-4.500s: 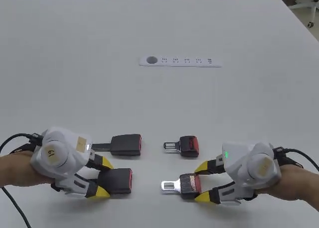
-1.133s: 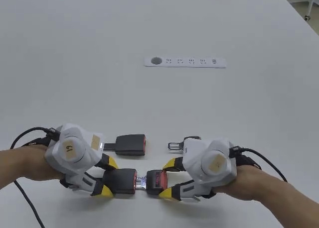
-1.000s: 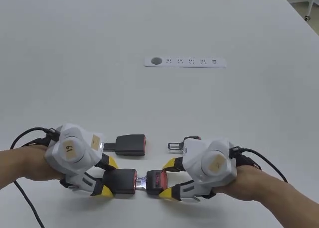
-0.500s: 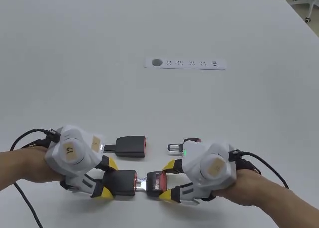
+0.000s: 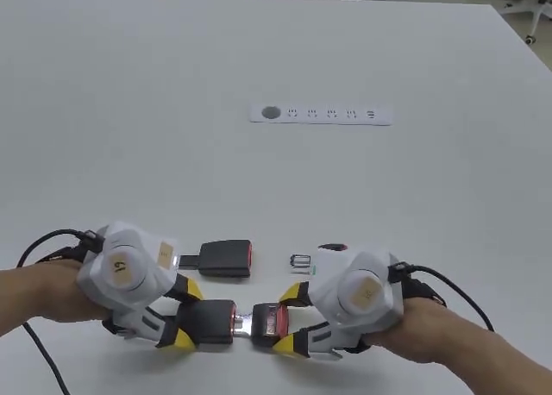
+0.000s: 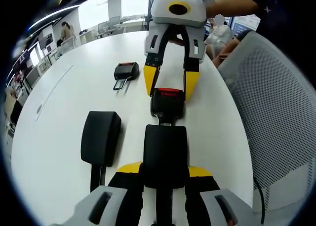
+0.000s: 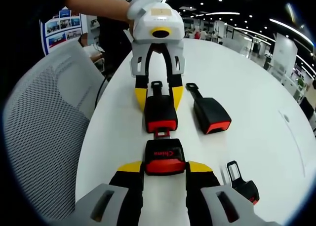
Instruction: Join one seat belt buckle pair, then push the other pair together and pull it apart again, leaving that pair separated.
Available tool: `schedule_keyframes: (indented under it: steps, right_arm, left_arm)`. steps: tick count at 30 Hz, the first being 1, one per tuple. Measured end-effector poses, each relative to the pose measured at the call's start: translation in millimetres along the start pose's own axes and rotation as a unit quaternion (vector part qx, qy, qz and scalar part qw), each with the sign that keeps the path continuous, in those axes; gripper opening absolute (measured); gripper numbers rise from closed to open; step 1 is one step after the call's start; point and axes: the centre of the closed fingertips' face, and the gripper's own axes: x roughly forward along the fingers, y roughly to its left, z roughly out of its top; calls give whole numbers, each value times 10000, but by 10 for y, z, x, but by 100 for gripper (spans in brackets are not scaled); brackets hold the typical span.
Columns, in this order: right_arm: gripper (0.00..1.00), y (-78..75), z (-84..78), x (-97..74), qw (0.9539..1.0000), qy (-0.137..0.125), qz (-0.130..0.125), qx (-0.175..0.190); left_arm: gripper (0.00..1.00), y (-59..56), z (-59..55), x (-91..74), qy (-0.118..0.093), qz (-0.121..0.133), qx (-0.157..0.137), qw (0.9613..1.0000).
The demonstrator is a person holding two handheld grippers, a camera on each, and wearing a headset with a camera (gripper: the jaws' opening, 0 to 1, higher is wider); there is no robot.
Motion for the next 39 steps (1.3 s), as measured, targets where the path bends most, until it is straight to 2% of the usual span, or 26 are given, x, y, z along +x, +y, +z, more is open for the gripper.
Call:
schedule_keyframes:
  steps: [12,26,28,39]
  right_arm:
    - [28,-43,35,42,9999,100,69,-52]
    - [27,-26,57,50,10000,77,50,13]
    - [27,-8,99,83,10000,-7,56,60]
    - [27,-6,104,122,10000,3,16,-14]
  left_arm:
    - [32,5,-16,3,8,-15,35,10000]
    - [32,5,-7,-1,4,5,23,10000]
    - [32,-2,3,0,9,7,33,10000]
    - [32,11,-13,5,-32,13,-16,10000]
